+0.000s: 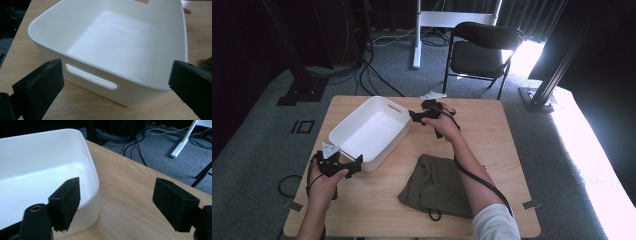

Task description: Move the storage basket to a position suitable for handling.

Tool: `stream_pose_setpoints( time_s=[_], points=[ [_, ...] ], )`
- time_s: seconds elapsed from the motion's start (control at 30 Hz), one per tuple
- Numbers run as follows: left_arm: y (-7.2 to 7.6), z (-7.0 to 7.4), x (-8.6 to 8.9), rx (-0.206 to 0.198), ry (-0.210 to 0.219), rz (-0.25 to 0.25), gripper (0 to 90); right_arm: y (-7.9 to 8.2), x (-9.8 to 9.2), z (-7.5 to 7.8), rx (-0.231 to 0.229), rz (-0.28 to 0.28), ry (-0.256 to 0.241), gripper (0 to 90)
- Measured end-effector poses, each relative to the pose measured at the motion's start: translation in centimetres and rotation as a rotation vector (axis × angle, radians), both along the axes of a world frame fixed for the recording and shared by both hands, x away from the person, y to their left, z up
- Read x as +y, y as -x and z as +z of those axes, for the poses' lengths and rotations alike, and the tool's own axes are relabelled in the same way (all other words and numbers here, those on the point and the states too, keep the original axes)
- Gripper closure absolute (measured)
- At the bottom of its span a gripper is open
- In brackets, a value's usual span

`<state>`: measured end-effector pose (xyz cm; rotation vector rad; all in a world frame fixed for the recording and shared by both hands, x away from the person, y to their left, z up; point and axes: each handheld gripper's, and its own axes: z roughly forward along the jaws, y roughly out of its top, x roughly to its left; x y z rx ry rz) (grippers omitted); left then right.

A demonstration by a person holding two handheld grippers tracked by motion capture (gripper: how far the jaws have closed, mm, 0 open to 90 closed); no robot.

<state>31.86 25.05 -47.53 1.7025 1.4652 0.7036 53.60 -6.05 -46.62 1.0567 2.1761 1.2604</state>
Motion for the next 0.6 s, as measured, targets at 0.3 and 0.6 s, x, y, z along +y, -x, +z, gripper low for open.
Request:
stream_pose_setpoints(
  time_s=[0.3, 0.6],
  points=[
    [-0.5, -0.9, 0.2, 0.037, 0.012, 0.048, 1.2, -1.3, 2.1, -0.4, -0.037, 0.041, 0.019, 43.4],
    [-1.2, -1.5, 0.4, 0.046, 0.053, 0.062, 1.2, -1.8, 3.4, -1.2, -0.015, 0.061, 0.081, 58.1]
  ],
)
